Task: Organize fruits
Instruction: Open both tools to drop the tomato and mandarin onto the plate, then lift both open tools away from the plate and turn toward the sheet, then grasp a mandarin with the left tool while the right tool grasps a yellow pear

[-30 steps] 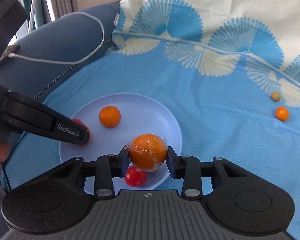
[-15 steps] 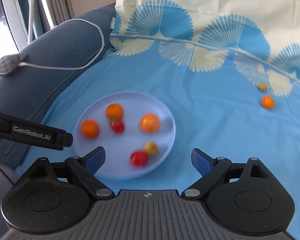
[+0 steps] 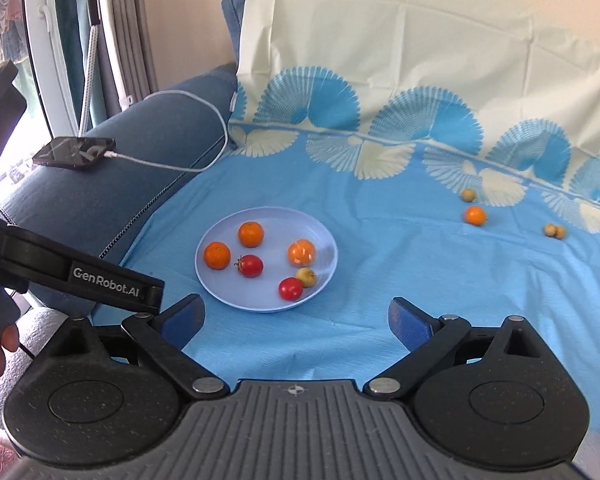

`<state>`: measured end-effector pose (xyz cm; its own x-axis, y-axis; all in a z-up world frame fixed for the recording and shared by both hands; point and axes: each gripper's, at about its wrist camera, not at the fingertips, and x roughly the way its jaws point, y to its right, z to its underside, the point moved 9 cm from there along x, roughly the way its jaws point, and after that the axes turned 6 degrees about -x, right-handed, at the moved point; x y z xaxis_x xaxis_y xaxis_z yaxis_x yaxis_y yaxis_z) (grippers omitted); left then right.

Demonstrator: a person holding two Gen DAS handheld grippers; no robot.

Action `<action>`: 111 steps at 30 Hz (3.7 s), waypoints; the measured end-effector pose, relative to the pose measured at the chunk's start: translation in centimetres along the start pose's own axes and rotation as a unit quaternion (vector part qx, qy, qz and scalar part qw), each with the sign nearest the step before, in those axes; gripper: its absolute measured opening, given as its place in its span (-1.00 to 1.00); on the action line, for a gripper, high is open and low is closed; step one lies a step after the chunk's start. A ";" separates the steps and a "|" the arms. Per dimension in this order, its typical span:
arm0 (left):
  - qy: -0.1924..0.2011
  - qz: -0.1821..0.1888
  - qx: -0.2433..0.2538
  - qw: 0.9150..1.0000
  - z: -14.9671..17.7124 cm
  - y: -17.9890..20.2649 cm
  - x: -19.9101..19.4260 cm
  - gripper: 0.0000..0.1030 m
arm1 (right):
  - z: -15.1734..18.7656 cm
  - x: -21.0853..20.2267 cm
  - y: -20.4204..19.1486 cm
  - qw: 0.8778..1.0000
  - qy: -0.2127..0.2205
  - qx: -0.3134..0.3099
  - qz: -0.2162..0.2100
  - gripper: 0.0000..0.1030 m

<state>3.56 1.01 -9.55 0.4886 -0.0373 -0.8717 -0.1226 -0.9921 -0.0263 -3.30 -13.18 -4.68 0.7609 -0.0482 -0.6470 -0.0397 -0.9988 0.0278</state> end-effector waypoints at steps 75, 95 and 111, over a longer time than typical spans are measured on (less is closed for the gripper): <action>0.005 0.002 0.068 0.998 -1.2 7.0 -0.7 0.99 | 1.8 -3.0 5.9 0.997 0.036 0.064 0.038 0.94; 0.018 0.086 0.114 0.990 -14.3 36.9 15.7 0.99 | 1.9 9.4 43.8 0.944 0.064 0.168 0.275 0.94; -0.006 0.104 0.159 0.982 -17.8 46.4 29.4 1.00 | 4.4 29.6 54.5 0.957 -0.006 0.157 0.244 0.98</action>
<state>27.64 -48.23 -27.68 0.4141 -0.2324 -0.8801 -0.4830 -0.8756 0.0040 14.22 -69.03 -25.68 0.5950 -0.5061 -0.6243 -0.5822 -0.8070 0.0993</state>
